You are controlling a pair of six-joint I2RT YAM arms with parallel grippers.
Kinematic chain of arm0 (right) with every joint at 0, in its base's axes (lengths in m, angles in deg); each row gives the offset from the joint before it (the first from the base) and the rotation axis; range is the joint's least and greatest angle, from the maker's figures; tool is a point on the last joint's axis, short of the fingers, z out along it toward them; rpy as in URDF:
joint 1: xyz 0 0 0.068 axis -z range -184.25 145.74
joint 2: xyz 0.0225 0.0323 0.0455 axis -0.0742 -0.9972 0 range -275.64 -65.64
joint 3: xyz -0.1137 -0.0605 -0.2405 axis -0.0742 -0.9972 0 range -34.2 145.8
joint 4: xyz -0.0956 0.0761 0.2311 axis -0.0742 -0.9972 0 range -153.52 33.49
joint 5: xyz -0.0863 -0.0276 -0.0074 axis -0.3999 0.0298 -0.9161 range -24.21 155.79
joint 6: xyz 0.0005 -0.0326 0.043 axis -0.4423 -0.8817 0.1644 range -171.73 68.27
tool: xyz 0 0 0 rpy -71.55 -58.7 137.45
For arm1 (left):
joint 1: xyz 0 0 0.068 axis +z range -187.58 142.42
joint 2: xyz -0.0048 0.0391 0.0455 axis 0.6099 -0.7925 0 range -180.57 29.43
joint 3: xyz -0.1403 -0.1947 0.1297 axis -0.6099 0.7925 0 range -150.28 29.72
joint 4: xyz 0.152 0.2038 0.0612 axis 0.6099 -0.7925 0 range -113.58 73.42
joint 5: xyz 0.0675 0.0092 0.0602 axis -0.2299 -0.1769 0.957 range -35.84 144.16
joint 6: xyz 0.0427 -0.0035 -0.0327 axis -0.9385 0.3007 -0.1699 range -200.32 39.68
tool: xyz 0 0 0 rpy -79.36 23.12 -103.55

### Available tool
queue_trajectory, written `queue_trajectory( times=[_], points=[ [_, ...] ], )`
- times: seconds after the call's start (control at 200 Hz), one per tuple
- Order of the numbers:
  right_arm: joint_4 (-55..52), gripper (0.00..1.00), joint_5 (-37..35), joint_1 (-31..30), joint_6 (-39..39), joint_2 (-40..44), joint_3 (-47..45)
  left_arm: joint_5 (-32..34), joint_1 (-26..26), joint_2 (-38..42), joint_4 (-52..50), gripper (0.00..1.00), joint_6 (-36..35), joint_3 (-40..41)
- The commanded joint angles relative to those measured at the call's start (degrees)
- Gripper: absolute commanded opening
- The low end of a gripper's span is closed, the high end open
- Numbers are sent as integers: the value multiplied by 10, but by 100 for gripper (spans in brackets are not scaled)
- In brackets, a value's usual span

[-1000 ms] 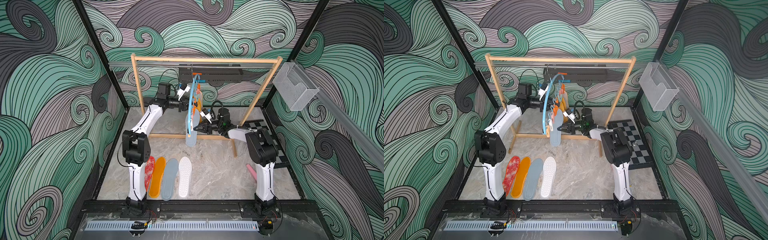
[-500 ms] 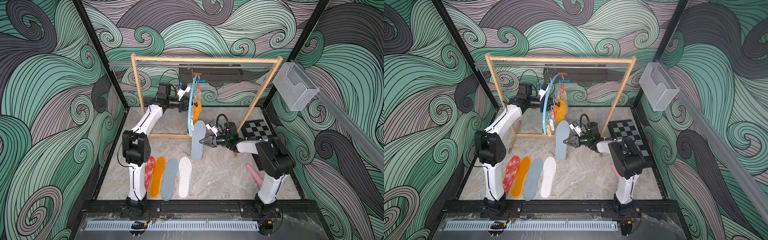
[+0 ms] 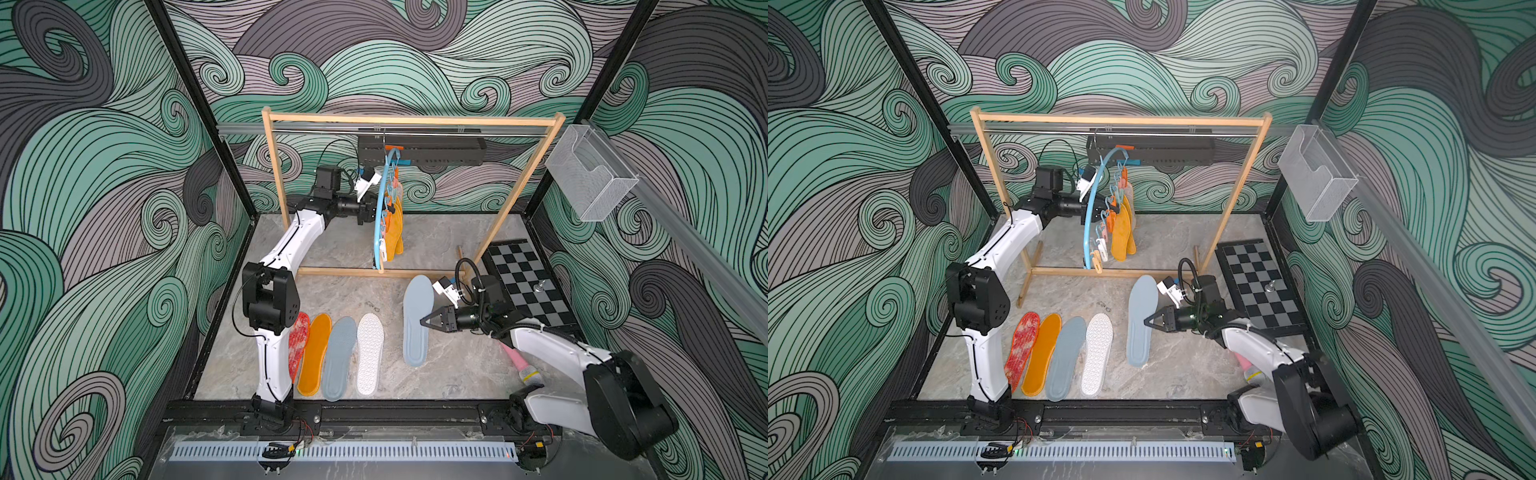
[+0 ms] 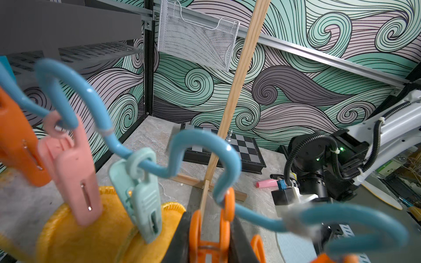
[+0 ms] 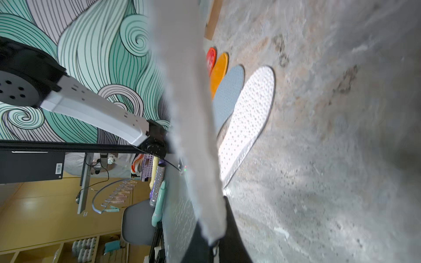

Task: Take the shoe insoles off the hanger
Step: Place the insole at the center of the board.

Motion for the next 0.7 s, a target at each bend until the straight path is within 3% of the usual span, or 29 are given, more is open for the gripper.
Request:
queue_trajectory(
  times=[0.0,0.285,0.695],
  points=[
    [-61,0,-47,-34,21,5,-26,16,1,17,0,4,5,7],
    [17,0,-115,-144,82,-143,18,21,-2,8,5,3,4,10],
    [63,2,-125,-156,111,-291,90,28,-3,0,-7,3,-12,7]
  ],
)
